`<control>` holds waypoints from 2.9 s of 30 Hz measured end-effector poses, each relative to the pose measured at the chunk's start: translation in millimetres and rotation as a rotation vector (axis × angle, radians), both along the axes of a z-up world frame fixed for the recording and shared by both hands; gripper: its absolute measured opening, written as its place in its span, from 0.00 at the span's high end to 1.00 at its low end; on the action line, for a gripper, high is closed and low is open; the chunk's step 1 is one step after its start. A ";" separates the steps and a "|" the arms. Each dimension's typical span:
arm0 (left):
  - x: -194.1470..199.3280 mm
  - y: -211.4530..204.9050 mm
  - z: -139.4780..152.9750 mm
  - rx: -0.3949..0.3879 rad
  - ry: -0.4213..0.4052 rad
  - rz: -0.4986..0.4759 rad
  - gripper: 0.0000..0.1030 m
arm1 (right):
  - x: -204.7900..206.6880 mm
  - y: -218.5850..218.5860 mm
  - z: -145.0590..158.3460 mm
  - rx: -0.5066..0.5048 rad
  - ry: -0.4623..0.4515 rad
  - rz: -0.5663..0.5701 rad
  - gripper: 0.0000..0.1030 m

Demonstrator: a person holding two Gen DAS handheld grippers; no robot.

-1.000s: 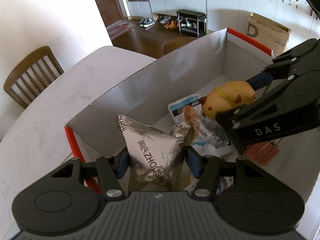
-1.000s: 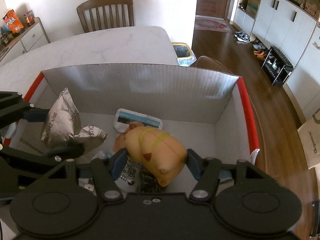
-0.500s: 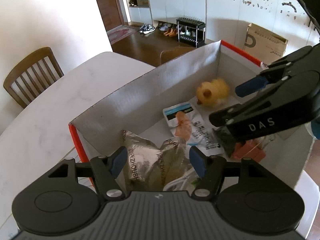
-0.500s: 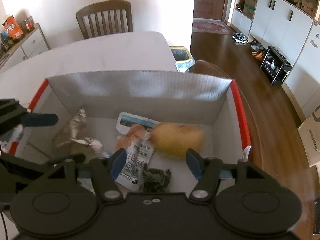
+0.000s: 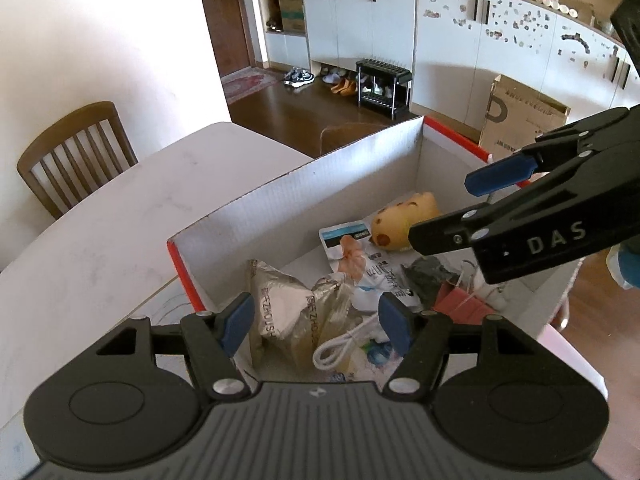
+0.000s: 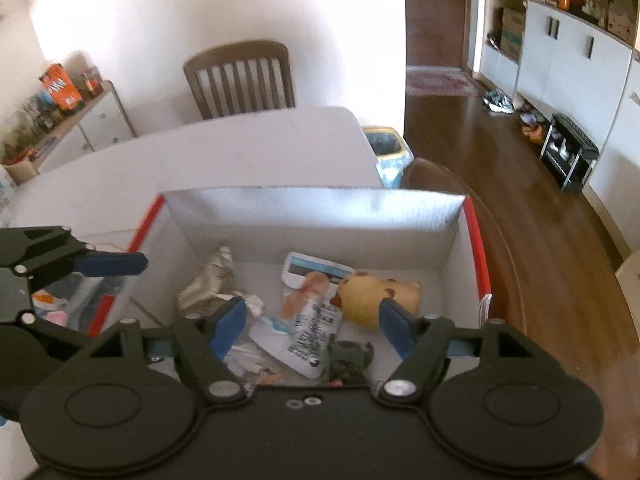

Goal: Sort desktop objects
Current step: 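Withdraw both tools from the box back toward the table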

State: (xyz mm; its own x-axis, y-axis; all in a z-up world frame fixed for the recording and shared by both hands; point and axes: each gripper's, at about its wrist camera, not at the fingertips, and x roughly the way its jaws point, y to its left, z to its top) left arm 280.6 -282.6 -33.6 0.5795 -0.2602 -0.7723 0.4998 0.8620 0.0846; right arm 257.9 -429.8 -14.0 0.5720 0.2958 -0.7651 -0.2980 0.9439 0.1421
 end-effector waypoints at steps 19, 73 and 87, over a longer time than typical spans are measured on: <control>-39.5 23.4 14.0 -0.104 -0.027 0.012 0.05 | -43.9 2.2 23.6 0.051 -0.062 -0.003 0.26; -112.6 284.2 31.9 -0.189 -0.123 0.230 0.01 | -106.1 234.8 27.4 0.033 -0.054 0.095 0.25; -78.2 329.5 14.5 -0.142 -0.126 0.279 0.01 | -109.5 279.7 0.9 0.008 -0.009 0.124 0.25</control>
State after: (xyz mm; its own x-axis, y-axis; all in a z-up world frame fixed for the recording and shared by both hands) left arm 202.4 46.9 -19.1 0.7324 -0.1774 -0.6573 0.2356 0.9718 0.0003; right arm 148.4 -150.1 -13.1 0.5376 0.3708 -0.7573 -0.4138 0.8986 0.1462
